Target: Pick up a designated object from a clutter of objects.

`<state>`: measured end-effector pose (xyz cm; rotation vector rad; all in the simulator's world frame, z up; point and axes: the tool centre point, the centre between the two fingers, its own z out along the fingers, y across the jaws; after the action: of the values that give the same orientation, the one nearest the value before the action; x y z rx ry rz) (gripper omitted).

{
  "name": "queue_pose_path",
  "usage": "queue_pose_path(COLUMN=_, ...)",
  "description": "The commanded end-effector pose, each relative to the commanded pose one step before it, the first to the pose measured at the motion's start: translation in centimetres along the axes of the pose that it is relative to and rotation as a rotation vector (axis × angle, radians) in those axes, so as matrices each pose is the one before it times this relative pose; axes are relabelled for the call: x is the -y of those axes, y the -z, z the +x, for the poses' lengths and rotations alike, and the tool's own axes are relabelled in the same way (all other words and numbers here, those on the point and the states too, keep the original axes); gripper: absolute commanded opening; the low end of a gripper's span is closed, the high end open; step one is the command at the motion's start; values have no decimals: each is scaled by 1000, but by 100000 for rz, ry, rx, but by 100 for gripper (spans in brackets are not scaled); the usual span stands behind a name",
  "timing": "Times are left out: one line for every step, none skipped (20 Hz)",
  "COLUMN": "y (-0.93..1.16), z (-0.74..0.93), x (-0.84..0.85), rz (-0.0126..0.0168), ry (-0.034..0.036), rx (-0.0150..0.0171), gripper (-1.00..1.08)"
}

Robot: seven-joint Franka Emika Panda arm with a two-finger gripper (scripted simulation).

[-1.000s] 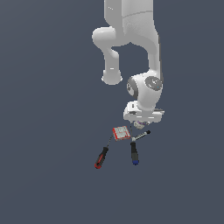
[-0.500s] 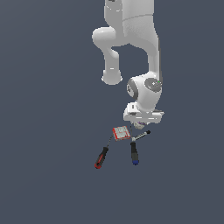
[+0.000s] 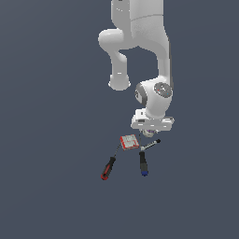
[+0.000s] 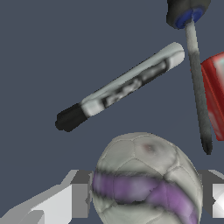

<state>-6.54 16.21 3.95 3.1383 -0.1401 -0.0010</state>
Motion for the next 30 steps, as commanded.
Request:
queue_pose_path(y=479, z=17, x=-236, rz=51, ry=-31, rx=-154, gripper=-100)
queue_pose_path(y=256, z=-27, x=-149, rz=0, ry=0, rx=0, gripper=-100)
queue_pose_path(y=296, z=-31, x=-172, rz=0, ry=0, rx=0, gripper=-100)
queue_pose_path(y=335, z=-35, x=-195, rz=0, ry=0, rx=0, gripper=-100)
queue_pose_path(y=375, z=-40, x=-217, rz=0, ry=0, rx=0, gripper=-100)
queue_pose_path(y=414, z=-44, x=-240, rz=0, ry=0, rx=0, gripper=-100)
queue_pose_path(y=446, z=-53, x=-248, rz=-64, ry=23, rx=-8, gripper=-100)
queue_pose_path(y=494, z=-52, x=-285, rz=0, ry=0, rx=0, gripper=-100)
queue_pose_path(y=534, z=-56, x=-307, rz=0, ry=0, rx=0, gripper=-100)
queue_pose_path(y=574, z=-60, x=-329, rz=0, ry=0, rx=0, gripper=-100)
queue_pose_path(y=615, z=-64, x=-351, rz=0, ry=0, rx=0, gripper=-100)
queue_pose_path(y=657, z=-68, x=-372, rz=0, ry=0, rx=0, gripper=-100)
queue_pose_path(y=699, z=-73, x=-394, rz=0, ry=0, rx=0, gripper=-100)
queue_pose_path(y=740, z=-77, x=-415, rz=0, ry=0, rx=0, gripper=-100)
queue_pose_path(y=771, z=-79, x=-433, rz=57, ry=15, rx=36, gripper=-100)
queue_pose_path(y=798, z=-82, x=-442, rz=0, ry=0, rx=0, gripper=-100)
queue_pose_path(y=805, z=-81, x=-449, rz=65, ry=6, rx=21, gripper=-100)
queue_pose_path(y=812, z=-83, x=-445, rz=0, ry=0, rx=0, gripper=-100)
queue_pose_path(y=823, z=-81, x=-455, rz=67, ry=5, rx=18, gripper=-100)
queue_pose_path(y=833, z=-84, x=-452, rz=0, ry=0, rx=0, gripper=-100)
queue_pose_path(y=849, z=-82, x=-469, rz=95, ry=6, rx=22, gripper=-100)
queue_pose_path(y=861, z=-85, x=-464, rz=0, ry=0, rx=0, gripper=-100)
queue_pose_path(y=880, z=-84, x=-482, rz=67, ry=4, rx=14, gripper=-100)
queue_pose_path(y=900, z=-85, x=-493, rz=68, ry=3, rx=14, gripper=-100)
queue_pose_path(y=921, z=-88, x=-495, rz=0, ry=0, rx=0, gripper=-100)
queue_pose_path(y=943, z=-86, x=-519, rz=68, ry=0, rx=14, gripper=-100)
queue_pose_path(y=935, z=-86, x=-503, rz=0, ry=0, rx=0, gripper=-100)
queue_pose_path(y=928, z=-81, x=-517, rz=67, ry=-5, rx=14, gripper=-100)
queue_pose_path(y=921, z=-82, x=-497, rz=0, ry=0, rx=0, gripper=-100)
queue_pose_path(y=916, z=-80, x=-495, rz=0, ry=0, rx=0, gripper=-100)
